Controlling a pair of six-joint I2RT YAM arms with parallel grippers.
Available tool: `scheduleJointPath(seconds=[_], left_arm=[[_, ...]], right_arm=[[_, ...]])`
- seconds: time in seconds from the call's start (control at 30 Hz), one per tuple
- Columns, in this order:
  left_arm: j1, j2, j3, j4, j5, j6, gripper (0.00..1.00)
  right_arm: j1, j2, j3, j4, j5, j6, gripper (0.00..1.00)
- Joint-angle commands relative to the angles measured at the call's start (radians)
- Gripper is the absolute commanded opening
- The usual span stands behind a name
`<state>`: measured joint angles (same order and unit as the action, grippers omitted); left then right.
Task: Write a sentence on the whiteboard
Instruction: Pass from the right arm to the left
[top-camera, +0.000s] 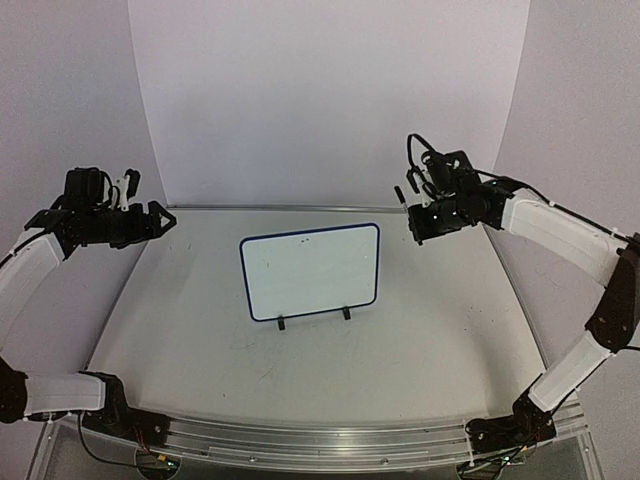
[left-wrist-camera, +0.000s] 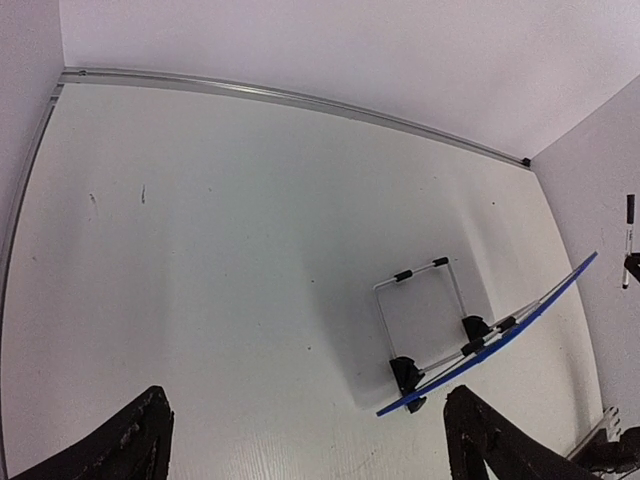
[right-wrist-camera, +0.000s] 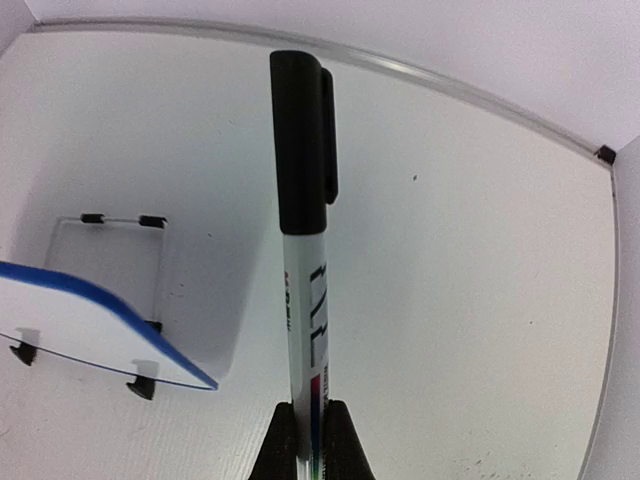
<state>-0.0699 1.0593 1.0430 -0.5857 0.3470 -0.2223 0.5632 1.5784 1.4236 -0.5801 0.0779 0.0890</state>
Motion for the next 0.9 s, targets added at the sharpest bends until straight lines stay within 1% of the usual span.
scheduleJointPath(seconds=[0.0, 0.1, 0.17, 0.23, 0.33, 0.47, 0.57, 0.63, 0.77, 0.87], left_arm=[[-0.077, -0.002, 0.13, -0.042, 0.058, -0.019, 0.93], [-0.194, 0.005, 0.174, -0.062, 0.033, -0.04, 0.93], [-0.233, 0.011, 0.185, -0.047, 0.092, -0.076, 0.93], [-0.243, 0.008, 0.177, -0.004, 0.177, -0.134, 0.93], [-0.265, -0.003, 0.161, 0.058, 0.262, -0.195, 0.93], [-0.305, -0.001, 0.138, 0.131, 0.362, -0.251, 0.94], [-0.339, 0.002, 0.102, 0.194, 0.442, -0.296, 0.97], [-0.373, 0.02, 0.097, 0.194, 0.477, -0.289, 0.98], [-0.445, 0.083, 0.092, 0.152, 0.482, -0.264, 0.96], [-0.473, 0.106, 0.085, 0.148, 0.48, -0.261, 0.9]], right_arm=[[0.175, -0.064, 0.108, -0.102, 0.053, -0.073, 0.0], [0.302, -0.044, 0.197, -0.159, 0.043, -0.122, 0.0], [0.379, -0.019, 0.241, -0.176, 0.017, -0.143, 0.0], [0.451, 0.012, 0.28, -0.187, -0.001, -0.164, 0.0], [0.537, 0.072, 0.34, -0.2, -0.046, -0.184, 0.0], [0.581, 0.131, 0.382, -0.204, -0.124, -0.191, 0.0], [0.593, 0.165, 0.396, -0.209, -0.139, -0.197, 0.0], [0.595, 0.176, 0.398, -0.208, -0.142, -0.197, 0.0], [0.599, 0.192, 0.404, -0.207, -0.134, -0.199, 0.0], [0.601, 0.193, 0.402, -0.206, -0.122, -0.204, 0.0]])
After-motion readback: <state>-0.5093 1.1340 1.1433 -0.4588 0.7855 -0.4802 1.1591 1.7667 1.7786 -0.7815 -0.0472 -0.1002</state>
